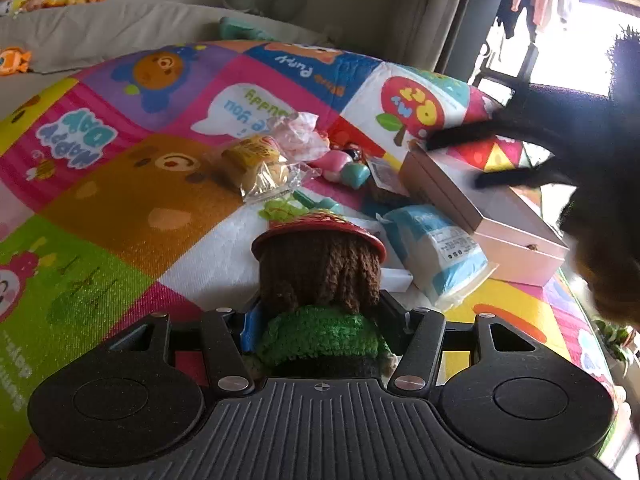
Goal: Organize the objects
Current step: 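Lift the doll with the left tool while the right tool grasps the blue snack bag, then lower the doll into the pink box with the left tool while the right tool drops the snack bag in, then grasp the wrapped bread bun with the left tool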
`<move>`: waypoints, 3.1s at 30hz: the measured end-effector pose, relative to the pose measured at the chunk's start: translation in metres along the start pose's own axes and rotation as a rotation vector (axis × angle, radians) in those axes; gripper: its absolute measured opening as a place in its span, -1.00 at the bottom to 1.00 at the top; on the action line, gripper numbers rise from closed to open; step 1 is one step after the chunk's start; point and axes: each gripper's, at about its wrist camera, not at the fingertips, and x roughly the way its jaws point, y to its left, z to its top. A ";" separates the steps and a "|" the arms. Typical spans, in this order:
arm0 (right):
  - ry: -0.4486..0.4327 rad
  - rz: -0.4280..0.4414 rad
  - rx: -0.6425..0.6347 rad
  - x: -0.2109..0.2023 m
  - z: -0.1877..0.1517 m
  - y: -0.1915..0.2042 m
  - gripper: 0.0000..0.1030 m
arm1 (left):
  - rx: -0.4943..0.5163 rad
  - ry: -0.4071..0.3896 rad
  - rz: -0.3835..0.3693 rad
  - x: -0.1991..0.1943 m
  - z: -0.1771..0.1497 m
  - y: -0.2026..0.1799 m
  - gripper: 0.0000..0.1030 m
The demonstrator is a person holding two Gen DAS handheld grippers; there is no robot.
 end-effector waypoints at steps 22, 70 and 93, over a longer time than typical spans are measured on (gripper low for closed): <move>-0.073 -0.123 -0.259 -0.091 -0.107 0.008 1.00 | 0.039 0.029 -0.017 -0.010 -0.007 -0.005 0.20; -0.308 -0.242 0.075 -0.131 -0.055 -0.141 -0.01 | 0.205 0.002 -0.035 0.063 0.095 -0.164 0.13; -0.012 -0.461 0.015 -0.021 -0.023 -0.127 0.12 | -0.024 0.037 0.040 0.014 0.026 -0.006 0.12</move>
